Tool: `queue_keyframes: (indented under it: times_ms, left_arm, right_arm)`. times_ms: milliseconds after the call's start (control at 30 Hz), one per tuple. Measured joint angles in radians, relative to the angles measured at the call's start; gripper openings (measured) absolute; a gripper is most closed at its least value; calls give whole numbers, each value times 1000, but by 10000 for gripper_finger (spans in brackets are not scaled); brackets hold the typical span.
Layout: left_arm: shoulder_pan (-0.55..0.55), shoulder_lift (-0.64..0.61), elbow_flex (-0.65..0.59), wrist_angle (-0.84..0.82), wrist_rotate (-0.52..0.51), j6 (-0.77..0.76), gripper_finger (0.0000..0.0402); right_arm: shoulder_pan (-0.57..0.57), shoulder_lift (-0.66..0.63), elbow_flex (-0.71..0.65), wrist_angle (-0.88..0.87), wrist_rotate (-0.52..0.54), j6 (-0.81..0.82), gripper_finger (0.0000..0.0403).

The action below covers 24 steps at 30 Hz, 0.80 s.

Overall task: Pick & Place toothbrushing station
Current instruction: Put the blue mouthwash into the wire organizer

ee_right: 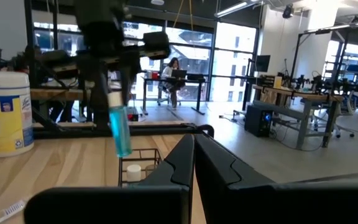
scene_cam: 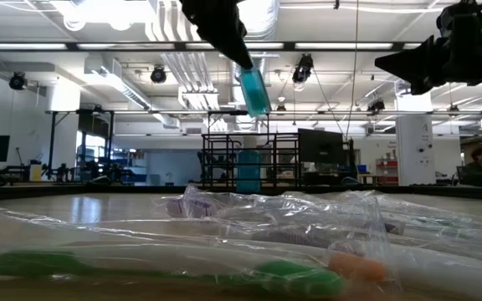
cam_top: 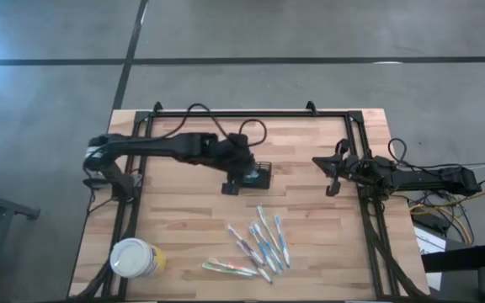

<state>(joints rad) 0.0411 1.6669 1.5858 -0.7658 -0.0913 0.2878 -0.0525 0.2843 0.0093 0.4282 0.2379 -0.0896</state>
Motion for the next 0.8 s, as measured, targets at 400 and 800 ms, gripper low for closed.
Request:
queue_keyframes:
  times_ms: [400,800]
  left_arm:
    - [22,72,15,10,4,25,99]
    - [22,64,24,25,5,26,99]
  right_arm:
    - [0,0,0,-25,0,0,8]
    - [0,0,0,-26,0,3,8]
